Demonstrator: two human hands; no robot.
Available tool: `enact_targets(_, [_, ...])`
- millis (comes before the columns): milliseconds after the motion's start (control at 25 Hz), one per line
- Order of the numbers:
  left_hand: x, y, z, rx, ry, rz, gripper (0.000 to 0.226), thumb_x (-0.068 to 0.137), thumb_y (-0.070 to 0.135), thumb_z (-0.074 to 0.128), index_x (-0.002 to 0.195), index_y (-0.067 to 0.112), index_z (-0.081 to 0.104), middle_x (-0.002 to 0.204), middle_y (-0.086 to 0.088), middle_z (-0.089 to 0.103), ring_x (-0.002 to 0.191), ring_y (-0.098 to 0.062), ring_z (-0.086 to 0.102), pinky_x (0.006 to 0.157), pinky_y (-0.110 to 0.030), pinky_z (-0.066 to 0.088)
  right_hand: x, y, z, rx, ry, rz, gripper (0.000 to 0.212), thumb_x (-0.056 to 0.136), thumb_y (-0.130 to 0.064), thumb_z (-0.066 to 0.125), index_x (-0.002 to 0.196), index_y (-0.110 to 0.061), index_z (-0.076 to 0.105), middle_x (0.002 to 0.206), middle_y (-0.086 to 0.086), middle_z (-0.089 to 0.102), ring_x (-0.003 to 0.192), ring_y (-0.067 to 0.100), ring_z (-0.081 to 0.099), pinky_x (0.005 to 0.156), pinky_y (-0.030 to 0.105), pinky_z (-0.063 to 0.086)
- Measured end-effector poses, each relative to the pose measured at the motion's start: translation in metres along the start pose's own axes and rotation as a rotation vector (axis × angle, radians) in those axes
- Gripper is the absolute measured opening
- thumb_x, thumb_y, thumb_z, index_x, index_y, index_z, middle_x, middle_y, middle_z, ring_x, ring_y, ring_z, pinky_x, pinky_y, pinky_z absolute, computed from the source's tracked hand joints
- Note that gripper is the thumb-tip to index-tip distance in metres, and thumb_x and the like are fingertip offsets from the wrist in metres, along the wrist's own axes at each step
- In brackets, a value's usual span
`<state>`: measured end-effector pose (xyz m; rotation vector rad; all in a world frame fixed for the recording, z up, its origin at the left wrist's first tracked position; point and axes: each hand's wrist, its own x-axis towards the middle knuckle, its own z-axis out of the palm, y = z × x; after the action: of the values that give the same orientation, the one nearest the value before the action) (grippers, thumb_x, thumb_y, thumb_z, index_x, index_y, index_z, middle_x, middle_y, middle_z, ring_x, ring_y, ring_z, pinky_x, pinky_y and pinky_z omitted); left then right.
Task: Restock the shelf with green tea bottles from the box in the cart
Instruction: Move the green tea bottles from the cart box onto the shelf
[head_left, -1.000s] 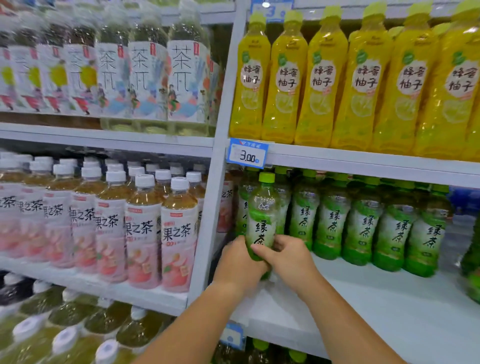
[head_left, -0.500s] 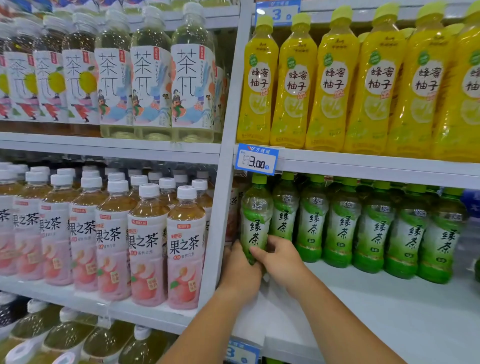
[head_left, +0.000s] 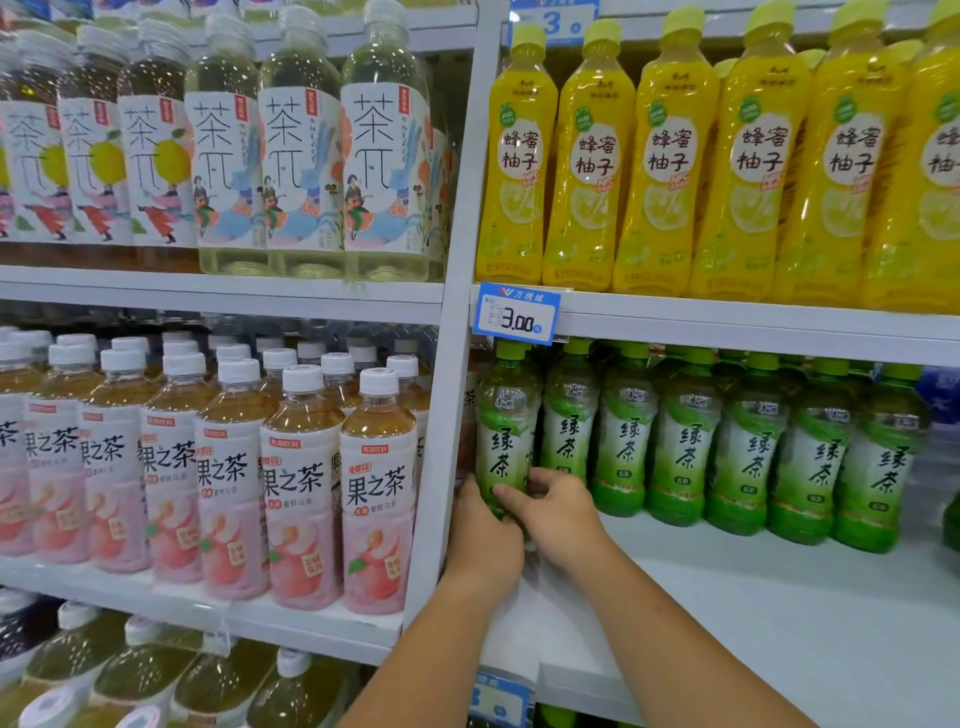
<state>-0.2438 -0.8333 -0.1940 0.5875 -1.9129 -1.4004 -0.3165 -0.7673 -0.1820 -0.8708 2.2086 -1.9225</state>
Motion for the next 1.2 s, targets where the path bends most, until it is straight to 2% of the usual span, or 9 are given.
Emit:
enact_targets(160, [-0.002,0.000,-0.003,-0.001,-0.002,0.021,0.050,0.089,0.003,0.065,0.136,0.019,0.058,0.128,-0.003,0.064,0.121,-0.022,0.059,0.109,-0.043,0.046,-0.005,-0.003,-0.006,-0.057,0.008,-0.005,0.022,0.086,-0.018,0.076,0.106,-0.009,0.074,0.097,0.004,0.077,0.091,0.019,0.073,0.087,0.041,0.058])
enact_targets(320, [-0.005,0.005,-0.005,-0.019,-0.040,0.040,0.045,0.086,0.003,0.071,0.130,0.014,0.063,0.114,0.003,0.066,0.107,-0.013,0.062,0.093,-0.024,0.048,-0.008,-0.004,-0.018,-0.100,-0.023,-0.022,0.025,0.088,-0.019,0.075,0.110,-0.008,0.073,0.097,0.000,0.077,0.090,0.011,0.073,0.082,0.027,0.058])
enact_targets(520, [-0.012,0.013,-0.010,-0.021,-0.057,0.027,0.040,0.087,0.005,0.068,0.127,0.013,0.064,0.116,-0.004,0.070,0.109,-0.021,0.065,0.100,-0.039,0.053,-0.016,-0.015,-0.019,-0.141,-0.066,-0.026,0.026,0.091,-0.021,0.071,0.114,-0.010,0.072,0.101,-0.003,0.076,0.096,0.011,0.071,0.092,0.034,0.056])
enact_targets(640, [-0.014,0.017,-0.011,-0.031,-0.055,0.004,0.040,0.086,0.010,0.070,0.125,0.013,0.061,0.112,-0.004,0.069,0.107,-0.022,0.066,0.096,-0.041,0.055,-0.027,-0.015,-0.030,-0.207,-0.036,-0.030,0.023,0.093,-0.030,0.067,0.112,-0.015,0.069,0.093,-0.016,0.068,0.090,0.002,0.065,0.082,0.021,0.051])
enact_targets(760, [-0.019,0.018,-0.017,-0.030,-0.109,-0.012,0.046,0.087,0.011,0.071,0.131,0.015,0.057,0.119,-0.001,0.068,0.112,-0.019,0.063,0.100,-0.038,0.050,-0.052,-0.009,-0.057,-0.247,-0.011,0.039,0.021,0.093,-0.039,0.066,0.112,-0.032,0.062,0.104,-0.013,0.063,0.092,-0.005,0.057,0.070,0.009,0.044])
enact_targets(880, [-0.030,0.025,-0.021,0.045,-0.219,-0.007,0.028,0.090,0.023,0.068,0.118,0.024,0.064,0.110,0.006,0.071,0.101,-0.013,0.064,0.085,-0.027,0.046,-0.073,-0.005,-0.089,-0.273,-0.019,0.110,0.041,0.092,-0.045,0.065,0.128,-0.028,0.057,0.117,-0.009,0.061,0.099,0.000,0.058,0.073,0.013,0.044])
enact_targets(1000, [-0.051,0.035,-0.021,0.097,-0.224,-0.020,0.007,0.095,0.040,0.060,0.098,0.034,0.059,0.097,0.024,0.060,0.093,-0.006,0.059,0.070,-0.022,0.040,-0.089,-0.007,-0.112,-0.220,-0.021,0.128,0.042,0.093,-0.046,0.064,0.130,-0.027,0.058,0.119,-0.009,0.061,0.103,0.000,0.058,0.076,0.015,0.044])
enact_targets(1120, [-0.076,0.039,-0.021,0.065,-0.234,-0.065,0.037,0.101,0.048,0.049,0.132,0.030,0.056,0.119,0.025,0.050,0.123,-0.013,0.049,0.091,-0.024,0.033,-0.111,-0.014,-0.128,-0.163,-0.021,0.185,0.040,0.093,-0.046,0.063,0.129,-0.028,0.062,0.121,-0.009,0.064,0.107,0.001,0.060,0.086,0.020,0.044])
enact_targets(1200, [-0.094,0.043,-0.023,0.088,-0.277,-0.105,0.051,0.103,0.048,0.047,0.148,0.023,0.045,0.126,0.020,0.045,0.122,-0.006,0.043,0.096,-0.023,0.026,-0.128,-0.020,-0.137,-0.118,-0.001,0.260,0.038,0.093,-0.044,0.064,0.127,-0.026,0.064,0.121,-0.006,0.066,0.105,0.001,0.061,0.087,0.020,0.044])
